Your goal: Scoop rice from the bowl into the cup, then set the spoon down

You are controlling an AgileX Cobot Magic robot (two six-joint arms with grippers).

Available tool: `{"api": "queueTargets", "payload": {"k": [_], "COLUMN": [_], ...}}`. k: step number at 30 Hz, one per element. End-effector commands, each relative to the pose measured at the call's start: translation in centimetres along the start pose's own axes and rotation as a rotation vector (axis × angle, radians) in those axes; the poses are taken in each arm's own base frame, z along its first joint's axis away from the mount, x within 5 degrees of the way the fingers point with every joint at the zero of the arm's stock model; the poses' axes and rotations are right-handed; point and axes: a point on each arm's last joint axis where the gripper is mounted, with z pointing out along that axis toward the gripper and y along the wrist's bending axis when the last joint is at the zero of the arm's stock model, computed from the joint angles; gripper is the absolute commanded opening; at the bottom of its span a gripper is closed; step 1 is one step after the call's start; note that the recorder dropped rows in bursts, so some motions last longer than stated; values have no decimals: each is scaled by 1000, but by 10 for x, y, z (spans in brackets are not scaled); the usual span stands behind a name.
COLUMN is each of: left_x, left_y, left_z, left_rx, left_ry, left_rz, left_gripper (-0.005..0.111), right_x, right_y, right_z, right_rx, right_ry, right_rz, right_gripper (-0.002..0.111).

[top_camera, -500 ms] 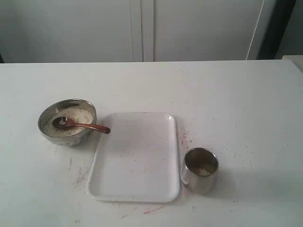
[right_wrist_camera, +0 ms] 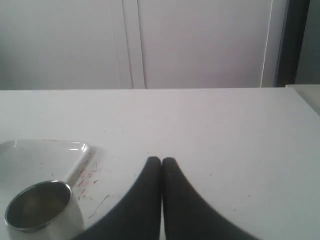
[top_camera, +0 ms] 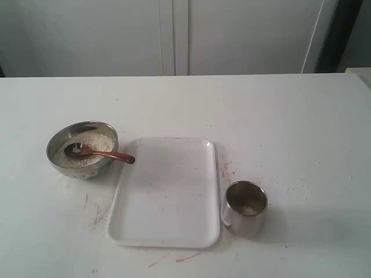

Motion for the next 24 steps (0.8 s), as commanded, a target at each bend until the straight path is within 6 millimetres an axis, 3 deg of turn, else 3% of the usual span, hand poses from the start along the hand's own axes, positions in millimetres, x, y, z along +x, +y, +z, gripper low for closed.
{"api": "queueTargets", "payload": {"k": [1,10,18,21,24], "left_x": [-2,-2,-2,-2,-2], "left_y": [-1,-1,-1,-1,-1], "left_z": [0,0,0,0,0], "left_rx": [8,8,8,8,8], "left_ry": [-8,-8,-8,-8,-8], "left_rz": [-10,-10,-10,-10,-10], "left_gripper": [14,14,14,14,14], "right_x": [-8,-24,-30,-31,-38], "right_y": [0,1,1,1,2], "right_z": [-1,-4,-6,-6,-10], "right_rx": [2,-21,-92,-84,-22], "right_ry": [-97,-275,-331,-261,-85], "right_rz": [-8,88,467,560,567], "right_gripper": [0,0,0,0,0]}}
